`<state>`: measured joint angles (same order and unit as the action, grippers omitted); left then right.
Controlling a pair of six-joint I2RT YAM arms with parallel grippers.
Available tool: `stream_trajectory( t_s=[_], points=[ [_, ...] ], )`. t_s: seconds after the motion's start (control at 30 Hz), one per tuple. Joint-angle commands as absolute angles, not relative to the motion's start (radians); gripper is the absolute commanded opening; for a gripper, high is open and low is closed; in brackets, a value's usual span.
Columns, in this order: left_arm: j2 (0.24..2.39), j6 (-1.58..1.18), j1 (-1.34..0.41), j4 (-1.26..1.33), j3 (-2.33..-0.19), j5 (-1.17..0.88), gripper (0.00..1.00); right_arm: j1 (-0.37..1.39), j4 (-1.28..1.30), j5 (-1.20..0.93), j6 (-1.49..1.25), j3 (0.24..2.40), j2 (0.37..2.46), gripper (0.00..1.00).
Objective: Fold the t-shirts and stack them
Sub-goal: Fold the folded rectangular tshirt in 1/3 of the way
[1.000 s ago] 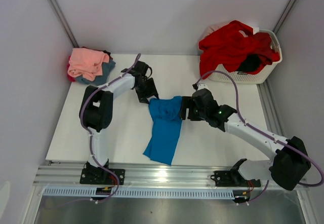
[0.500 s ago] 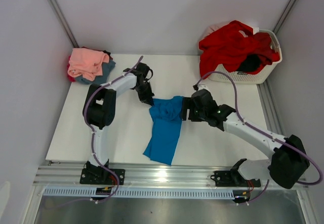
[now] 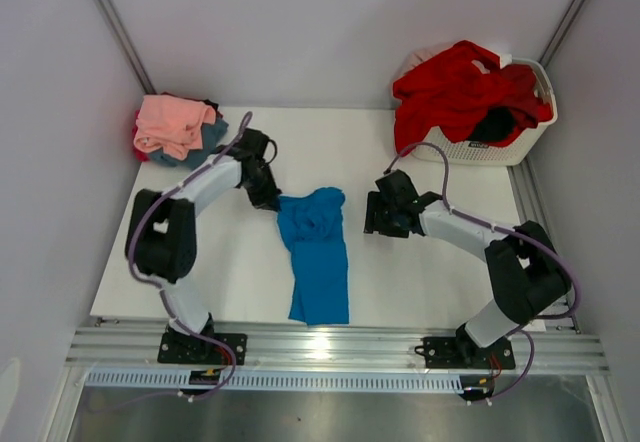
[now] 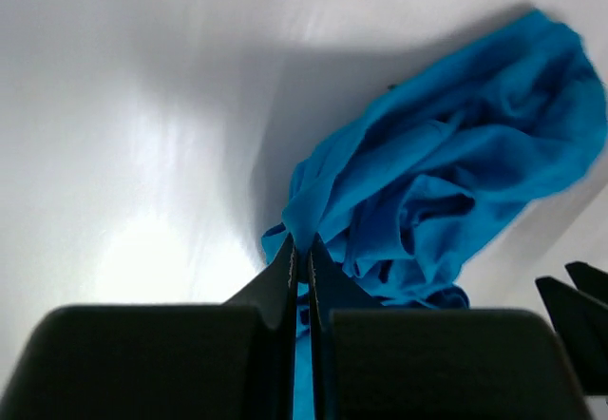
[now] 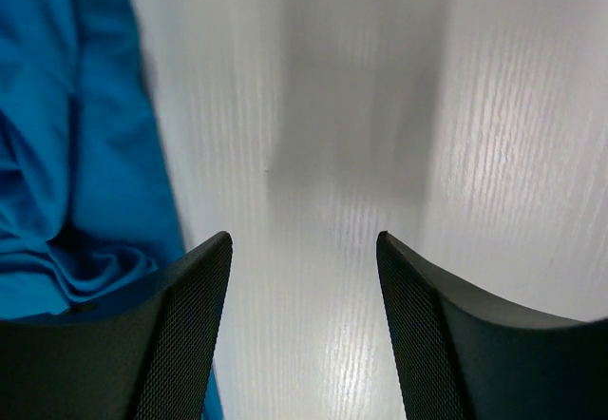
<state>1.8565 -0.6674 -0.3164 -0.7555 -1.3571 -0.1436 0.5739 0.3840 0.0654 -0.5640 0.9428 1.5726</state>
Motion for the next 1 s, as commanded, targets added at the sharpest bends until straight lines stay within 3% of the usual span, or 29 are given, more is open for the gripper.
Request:
stream_trajectory(
  t_s=[0.0,0.17,0.43,0.97],
  points=[
    [1.675,-0.716,-0.252,-0.723,-1.264,-0.069,0.0,0.561,0.328,0.034,-0.54,1.017,1.615,0.66],
    [1.615,-0.727,-0.249,-0.712,-1.206,-0.074,0.0,0.558,0.313,0.011,-0.531,1.078,1.687,0.63],
    [1.703,-0.723,-0.31,-0.703,-1.233,-0.117,0.0,0.557,0.265,-0.083,-0.543,1.089,1.729,0.59],
    [1.956,-0.755,-0.446,-0.83,-1.561,-0.04,0.01,0.627,0.264,-0.106,-0.506,1.129,1.773,0.55]
  ],
)
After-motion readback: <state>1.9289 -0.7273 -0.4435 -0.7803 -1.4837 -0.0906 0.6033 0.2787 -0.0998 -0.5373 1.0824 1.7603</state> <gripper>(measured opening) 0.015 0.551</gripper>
